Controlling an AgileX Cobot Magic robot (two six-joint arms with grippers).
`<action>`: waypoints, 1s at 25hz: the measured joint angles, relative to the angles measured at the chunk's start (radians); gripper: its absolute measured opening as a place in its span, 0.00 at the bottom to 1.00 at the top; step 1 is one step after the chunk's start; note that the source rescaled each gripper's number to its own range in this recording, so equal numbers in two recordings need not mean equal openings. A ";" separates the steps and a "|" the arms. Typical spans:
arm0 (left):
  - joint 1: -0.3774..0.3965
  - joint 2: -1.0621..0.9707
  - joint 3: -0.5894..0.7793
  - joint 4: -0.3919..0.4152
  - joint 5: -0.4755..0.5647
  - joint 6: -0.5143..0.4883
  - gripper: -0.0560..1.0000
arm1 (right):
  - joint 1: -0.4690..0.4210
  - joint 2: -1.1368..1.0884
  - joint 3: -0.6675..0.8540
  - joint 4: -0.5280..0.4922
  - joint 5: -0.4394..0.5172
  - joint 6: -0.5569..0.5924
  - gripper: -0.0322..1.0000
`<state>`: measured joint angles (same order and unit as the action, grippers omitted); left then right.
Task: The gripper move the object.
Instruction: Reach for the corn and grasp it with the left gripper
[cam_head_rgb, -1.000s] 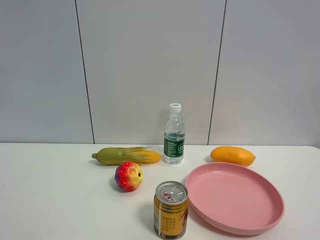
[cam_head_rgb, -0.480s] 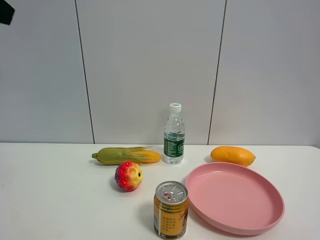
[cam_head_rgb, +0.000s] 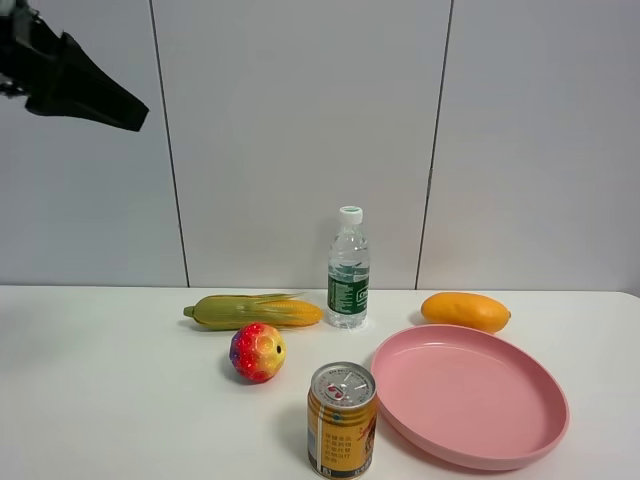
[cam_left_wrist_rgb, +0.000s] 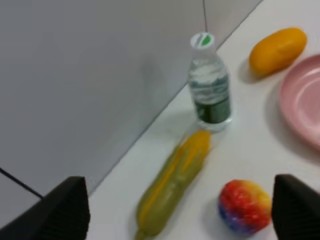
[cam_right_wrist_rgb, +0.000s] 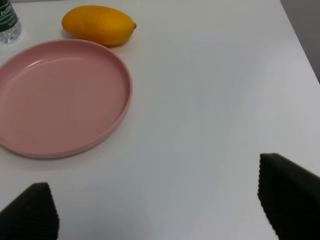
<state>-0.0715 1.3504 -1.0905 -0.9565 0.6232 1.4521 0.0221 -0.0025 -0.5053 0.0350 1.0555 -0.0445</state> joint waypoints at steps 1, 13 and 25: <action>-0.019 0.030 -0.023 0.039 -0.019 0.006 0.70 | 0.000 0.000 0.000 0.000 0.000 0.000 1.00; -0.184 0.475 -0.375 0.434 0.020 -0.069 0.70 | 0.000 0.000 0.000 0.000 0.000 0.000 1.00; -0.193 0.858 -0.718 0.538 0.168 -0.113 0.70 | 0.000 0.000 0.000 0.000 0.000 0.000 1.00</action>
<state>-0.2641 2.2086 -1.8083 -0.4190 0.7911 1.3387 0.0221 -0.0025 -0.5053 0.0350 1.0555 -0.0445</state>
